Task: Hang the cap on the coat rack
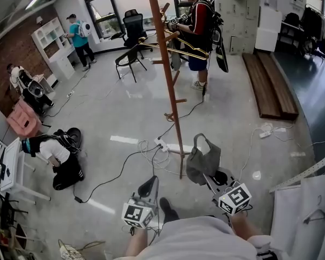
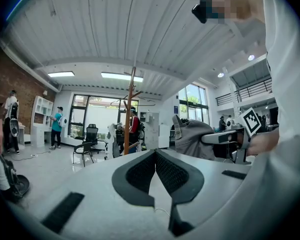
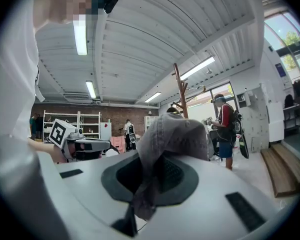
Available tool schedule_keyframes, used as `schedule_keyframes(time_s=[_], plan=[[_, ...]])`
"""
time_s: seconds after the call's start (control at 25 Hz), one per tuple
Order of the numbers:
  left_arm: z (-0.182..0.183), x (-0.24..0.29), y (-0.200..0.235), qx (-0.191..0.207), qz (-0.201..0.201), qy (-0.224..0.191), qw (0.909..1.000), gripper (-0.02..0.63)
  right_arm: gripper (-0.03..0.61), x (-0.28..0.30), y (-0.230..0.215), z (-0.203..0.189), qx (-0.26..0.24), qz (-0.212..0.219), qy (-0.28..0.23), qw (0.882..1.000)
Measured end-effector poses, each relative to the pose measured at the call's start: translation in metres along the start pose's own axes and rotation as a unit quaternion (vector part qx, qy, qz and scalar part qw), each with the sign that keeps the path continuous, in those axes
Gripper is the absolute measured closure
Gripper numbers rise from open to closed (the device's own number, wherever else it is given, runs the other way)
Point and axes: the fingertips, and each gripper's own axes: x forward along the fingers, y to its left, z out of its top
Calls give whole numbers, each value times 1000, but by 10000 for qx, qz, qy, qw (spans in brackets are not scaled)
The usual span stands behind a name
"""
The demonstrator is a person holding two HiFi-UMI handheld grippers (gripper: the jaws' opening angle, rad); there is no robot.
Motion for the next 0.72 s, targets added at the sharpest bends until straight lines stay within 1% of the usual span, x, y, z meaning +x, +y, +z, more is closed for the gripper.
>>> schedule_keyframes(time_s=[0.2, 0.4, 0.72], plan=[[3, 24, 31, 43, -141, 12, 9999, 603, 537, 35, -9, 0, 22, -70, 34, 10000], [7, 46, 80, 50, -272, 27, 9996, 603, 537, 85, -15, 5, 20, -174, 59, 9998], [15, 90, 153, 109, -757, 71, 9970, 603, 537, 156, -20, 21, 5, -566, -30, 9984]])
